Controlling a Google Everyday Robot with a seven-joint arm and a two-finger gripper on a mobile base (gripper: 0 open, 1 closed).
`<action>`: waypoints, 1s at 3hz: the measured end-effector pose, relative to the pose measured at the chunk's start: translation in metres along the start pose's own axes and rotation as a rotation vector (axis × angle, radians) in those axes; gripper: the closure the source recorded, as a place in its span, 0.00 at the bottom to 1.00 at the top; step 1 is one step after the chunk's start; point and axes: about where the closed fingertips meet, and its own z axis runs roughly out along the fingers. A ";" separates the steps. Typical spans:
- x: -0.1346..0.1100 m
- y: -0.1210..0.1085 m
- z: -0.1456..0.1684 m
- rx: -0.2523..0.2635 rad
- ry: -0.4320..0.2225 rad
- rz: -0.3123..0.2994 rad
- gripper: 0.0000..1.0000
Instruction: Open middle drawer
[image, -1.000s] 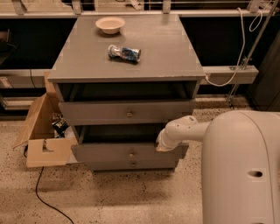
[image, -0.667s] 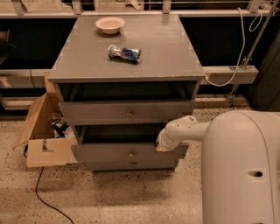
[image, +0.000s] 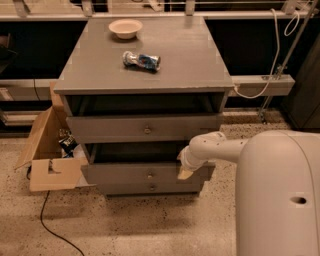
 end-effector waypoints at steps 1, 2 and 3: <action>0.000 0.000 0.000 0.000 0.000 0.000 0.00; 0.000 0.000 0.000 0.000 0.000 0.000 0.00; 0.003 0.004 0.013 -0.056 0.050 -0.014 0.00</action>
Offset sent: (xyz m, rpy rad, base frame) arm 0.0000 0.0000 0.0000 0.0000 0.0001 0.0000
